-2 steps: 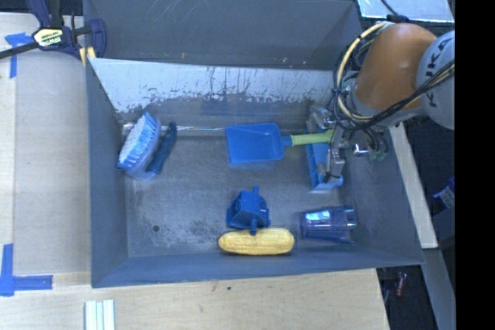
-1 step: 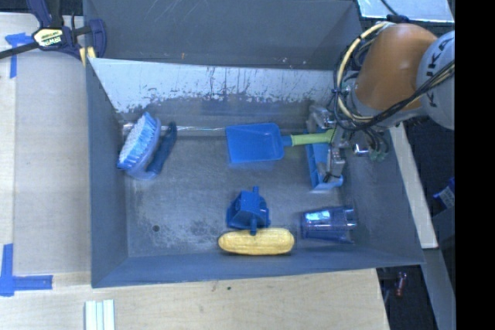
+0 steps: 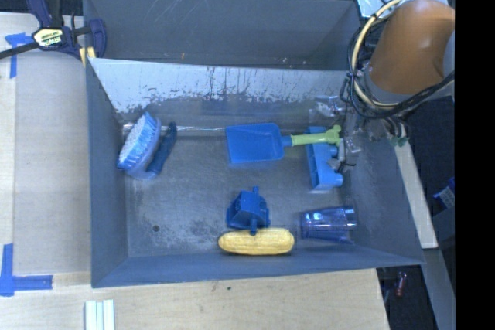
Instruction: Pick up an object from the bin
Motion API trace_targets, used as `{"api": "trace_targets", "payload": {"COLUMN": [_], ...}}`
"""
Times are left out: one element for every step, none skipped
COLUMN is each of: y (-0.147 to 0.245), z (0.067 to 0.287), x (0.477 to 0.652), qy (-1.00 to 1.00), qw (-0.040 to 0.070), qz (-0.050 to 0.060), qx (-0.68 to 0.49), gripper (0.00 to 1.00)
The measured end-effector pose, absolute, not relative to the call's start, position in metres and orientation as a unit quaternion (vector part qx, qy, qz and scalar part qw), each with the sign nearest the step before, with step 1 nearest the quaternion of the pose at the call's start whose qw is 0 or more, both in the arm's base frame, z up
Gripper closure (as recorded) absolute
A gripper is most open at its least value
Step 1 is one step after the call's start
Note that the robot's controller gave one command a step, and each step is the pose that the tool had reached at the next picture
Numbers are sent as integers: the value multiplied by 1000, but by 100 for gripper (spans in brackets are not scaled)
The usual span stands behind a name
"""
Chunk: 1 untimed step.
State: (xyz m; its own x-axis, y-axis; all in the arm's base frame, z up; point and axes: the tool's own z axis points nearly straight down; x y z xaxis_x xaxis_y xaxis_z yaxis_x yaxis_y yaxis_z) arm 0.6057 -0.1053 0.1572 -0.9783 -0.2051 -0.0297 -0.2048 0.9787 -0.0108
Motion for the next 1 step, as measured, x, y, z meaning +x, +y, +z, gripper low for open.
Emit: {"api": "trace_targets", "payload": {"y": [-107], "z": [97], "x": [608], "qy": [994], "qw": [13], "qz": [0], "qx": [112], "gripper": [0]}}
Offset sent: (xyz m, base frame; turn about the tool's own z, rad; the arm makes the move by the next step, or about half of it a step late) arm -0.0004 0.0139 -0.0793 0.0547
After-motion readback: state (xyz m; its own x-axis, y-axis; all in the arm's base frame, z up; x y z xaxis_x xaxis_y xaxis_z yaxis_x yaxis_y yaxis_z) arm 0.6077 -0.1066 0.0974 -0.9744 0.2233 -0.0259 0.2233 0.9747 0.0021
